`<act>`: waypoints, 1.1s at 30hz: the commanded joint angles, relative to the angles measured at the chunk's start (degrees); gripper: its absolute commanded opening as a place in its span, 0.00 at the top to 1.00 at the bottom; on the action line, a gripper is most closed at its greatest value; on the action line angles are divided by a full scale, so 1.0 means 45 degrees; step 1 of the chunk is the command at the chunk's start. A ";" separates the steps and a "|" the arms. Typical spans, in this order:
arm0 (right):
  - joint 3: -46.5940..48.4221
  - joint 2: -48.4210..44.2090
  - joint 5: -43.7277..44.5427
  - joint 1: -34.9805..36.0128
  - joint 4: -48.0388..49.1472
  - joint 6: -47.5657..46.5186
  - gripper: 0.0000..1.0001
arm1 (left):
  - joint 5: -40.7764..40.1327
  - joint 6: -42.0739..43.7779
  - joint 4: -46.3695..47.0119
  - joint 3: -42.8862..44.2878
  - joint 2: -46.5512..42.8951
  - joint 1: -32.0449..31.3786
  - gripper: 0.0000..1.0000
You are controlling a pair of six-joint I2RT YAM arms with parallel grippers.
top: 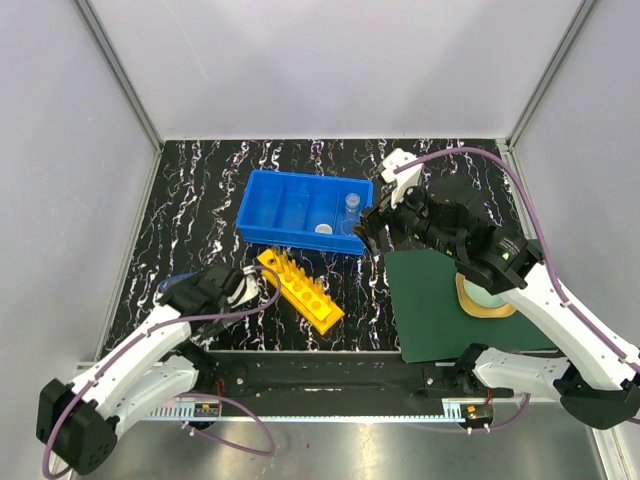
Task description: Organize the chemistry lab equipment
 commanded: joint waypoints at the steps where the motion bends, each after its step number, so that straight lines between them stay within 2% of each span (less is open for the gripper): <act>1: -0.0144 -0.0515 -0.0362 0.0057 0.0768 0.0166 0.00 | -0.0996 0.0983 0.1455 0.0479 0.1257 0.0054 0.01; 6: -0.0378 -0.0828 -0.0362 0.0057 0.0905 0.0205 0.00 | -0.0588 0.1646 0.2568 0.0440 0.2003 0.0795 0.01; 11: -0.0574 -0.1003 -0.0771 0.0057 0.0983 0.0186 0.00 | -0.0899 0.2741 0.3485 0.0069 0.2374 0.1322 0.01; 21: -0.0867 -0.1082 -0.1143 0.0076 0.1217 0.0283 0.00 | -0.0666 0.3972 0.5187 0.0400 0.3741 0.1753 0.01; 29: -0.1082 -0.1160 -0.1318 0.0076 0.1315 0.0322 0.00 | -0.0314 0.5065 0.6942 -0.0652 0.3527 0.2378 0.02; 33: -0.1120 -0.1023 -0.1416 0.0076 0.1432 0.0342 0.00 | 0.0095 0.5223 0.7219 -0.0772 0.3488 0.2515 0.06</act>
